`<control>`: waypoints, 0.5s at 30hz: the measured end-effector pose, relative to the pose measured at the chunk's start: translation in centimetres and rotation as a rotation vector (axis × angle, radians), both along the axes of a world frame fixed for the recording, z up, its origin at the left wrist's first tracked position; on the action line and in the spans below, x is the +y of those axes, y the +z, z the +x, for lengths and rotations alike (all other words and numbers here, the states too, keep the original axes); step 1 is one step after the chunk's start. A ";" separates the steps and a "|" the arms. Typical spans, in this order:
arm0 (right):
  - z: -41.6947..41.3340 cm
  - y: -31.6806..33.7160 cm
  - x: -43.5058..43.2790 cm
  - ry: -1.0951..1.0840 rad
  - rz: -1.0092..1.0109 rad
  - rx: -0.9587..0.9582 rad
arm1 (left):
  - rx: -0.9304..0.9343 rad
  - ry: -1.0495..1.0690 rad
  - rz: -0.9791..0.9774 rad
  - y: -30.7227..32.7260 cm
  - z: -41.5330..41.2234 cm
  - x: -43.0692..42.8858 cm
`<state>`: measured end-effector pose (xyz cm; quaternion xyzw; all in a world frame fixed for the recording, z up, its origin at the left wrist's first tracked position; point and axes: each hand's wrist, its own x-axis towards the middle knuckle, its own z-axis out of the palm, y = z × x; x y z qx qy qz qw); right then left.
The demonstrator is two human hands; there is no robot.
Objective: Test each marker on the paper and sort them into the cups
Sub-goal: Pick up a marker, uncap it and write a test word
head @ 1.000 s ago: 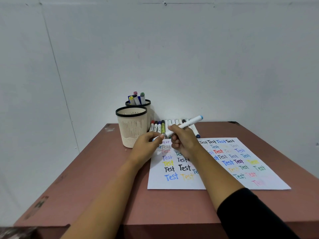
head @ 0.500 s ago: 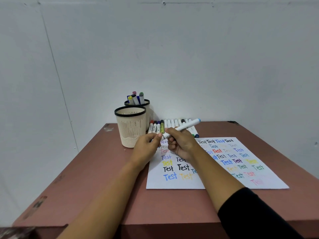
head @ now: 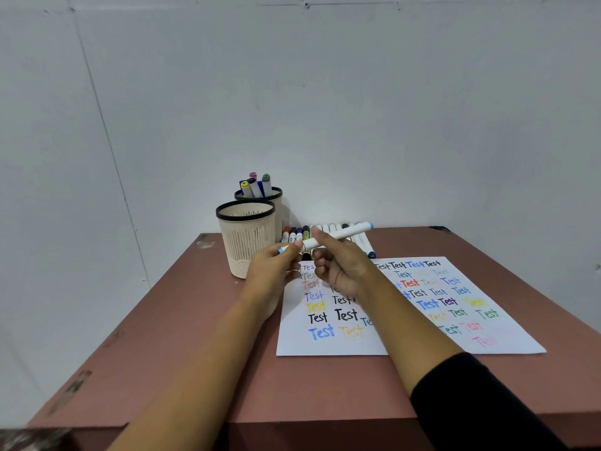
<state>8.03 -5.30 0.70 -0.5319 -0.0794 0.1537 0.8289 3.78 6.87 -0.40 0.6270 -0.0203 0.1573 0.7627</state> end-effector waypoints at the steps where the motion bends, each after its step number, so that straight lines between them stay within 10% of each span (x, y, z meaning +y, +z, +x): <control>1: -0.1 0.1 -0.2 -0.016 0.039 0.025 | 0.000 0.009 -0.042 0.2 -0.1 0.1; 5: 1.0 -0.1 -1.6 -0.355 0.269 0.164 | -0.050 0.143 0.013 1.2 -0.7 0.4; 9: 2.2 -1.6 -1.4 -0.738 -0.434 -0.133 | -0.166 0.258 0.190 3.5 -1.2 0.6; 15: 1.4 -3.5 -0.4 -0.399 -1.269 -0.711 | -0.308 0.519 0.464 9.2 0.2 3.3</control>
